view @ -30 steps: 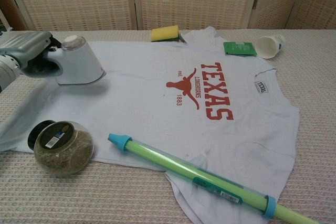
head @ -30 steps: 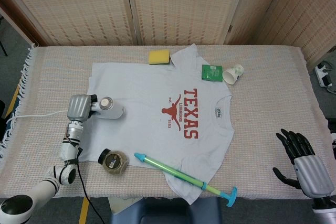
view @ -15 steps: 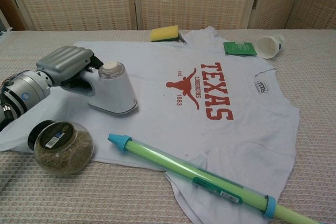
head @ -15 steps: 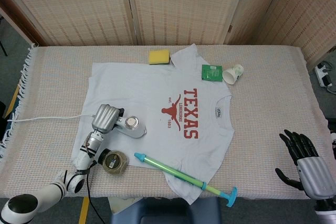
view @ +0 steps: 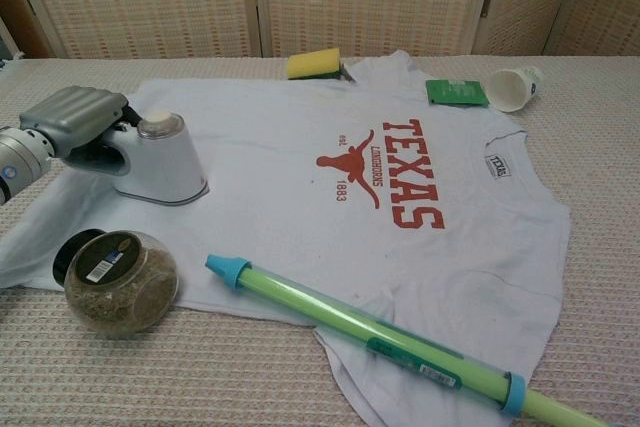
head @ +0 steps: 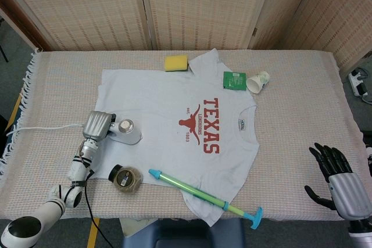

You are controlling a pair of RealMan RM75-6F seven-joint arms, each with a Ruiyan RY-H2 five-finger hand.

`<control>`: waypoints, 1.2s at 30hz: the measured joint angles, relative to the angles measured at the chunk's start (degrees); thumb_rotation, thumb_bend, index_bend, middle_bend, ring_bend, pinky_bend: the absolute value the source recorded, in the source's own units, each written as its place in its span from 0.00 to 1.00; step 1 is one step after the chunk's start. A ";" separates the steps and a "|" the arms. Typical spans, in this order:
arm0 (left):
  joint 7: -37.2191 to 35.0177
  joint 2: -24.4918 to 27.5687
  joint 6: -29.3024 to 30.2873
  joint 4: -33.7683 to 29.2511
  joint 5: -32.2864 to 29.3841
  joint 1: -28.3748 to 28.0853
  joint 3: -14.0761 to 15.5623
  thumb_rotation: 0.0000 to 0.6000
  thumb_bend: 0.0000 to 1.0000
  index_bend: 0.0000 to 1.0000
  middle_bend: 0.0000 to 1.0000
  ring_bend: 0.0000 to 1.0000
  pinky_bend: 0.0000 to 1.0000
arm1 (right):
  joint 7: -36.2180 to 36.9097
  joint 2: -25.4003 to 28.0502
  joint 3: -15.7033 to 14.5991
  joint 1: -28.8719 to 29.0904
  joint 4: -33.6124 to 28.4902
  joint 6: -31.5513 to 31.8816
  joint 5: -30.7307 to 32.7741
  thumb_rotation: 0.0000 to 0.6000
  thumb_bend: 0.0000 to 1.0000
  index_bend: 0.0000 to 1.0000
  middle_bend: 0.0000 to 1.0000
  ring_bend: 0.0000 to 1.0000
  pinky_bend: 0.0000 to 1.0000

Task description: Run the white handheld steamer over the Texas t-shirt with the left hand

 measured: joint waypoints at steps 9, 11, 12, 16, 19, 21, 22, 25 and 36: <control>-3.78 -0.14 -5.27 6.93 -5.21 0.69 -4.08 1.00 0.92 0.68 0.78 0.83 0.71 | -0.64 0.35 -0.07 -0.26 -0.70 0.60 -0.50 1.00 0.23 0.00 0.02 0.00 0.00; -5.48 0.49 -5.03 6.85 -6.23 0.75 -5.43 1.00 0.92 0.68 0.78 0.83 0.71 | -0.70 0.43 -0.13 -0.40 -0.80 0.82 -0.64 1.00 0.23 0.00 0.02 0.00 0.00; -6.18 0.94 -4.67 6.65 -6.58 0.80 -5.97 1.00 0.92 0.68 0.78 0.83 0.71 | -0.69 0.45 -0.16 -0.45 -0.81 0.87 -0.68 1.00 0.23 0.00 0.02 0.00 0.00; -7.28 3.15 -2.49 5.03 -7.38 1.32 -7.21 1.00 0.91 0.68 0.78 0.83 0.71 | -0.47 0.37 -0.12 -0.31 -0.62 0.61 -0.63 1.00 0.23 0.00 0.02 0.00 0.00; -7.02 4.01 -2.12 4.41 -8.00 1.81 -7.76 1.00 0.91 0.68 0.78 0.82 0.71 | -0.13 0.23 -0.09 -0.08 -0.36 0.27 -0.63 1.00 0.23 0.00 0.02 0.00 0.00; -6.43 4.17 -2.84 4.52 -8.49 1.94 -7.96 1.00 0.91 0.67 0.77 0.82 0.71 | 0.09 0.16 -0.08 0.04 -0.20 0.12 -0.65 1.00 0.23 0.00 0.02 0.00 0.00; -6.10 4.19 -3.29 4.68 -8.74 1.98 -8.07 1.00 0.90 0.67 0.77 0.82 0.71 | 0.18 0.17 -0.09 0.04 -0.16 0.14 -0.68 1.00 0.23 0.00 0.02 0.00 0.00; -5.07 4.06 -5.30 5.64 -9.94 2.03 -8.62 1.00 0.87 0.65 0.75 0.81 0.71 | 0.36 0.21 -0.11 -0.12 0.01 0.44 -0.68 1.00 0.23 0.00 0.02 0.00 0.00; -0.57 2.53 -13.79 11.65 -16.53 1.30 -13.03 1.00 0.42 0.37 0.40 0.46 0.69 | -0.27 0.35 -0.17 -0.48 -0.45 0.87 -0.76 1.00 0.23 0.00 0.02 0.00 0.00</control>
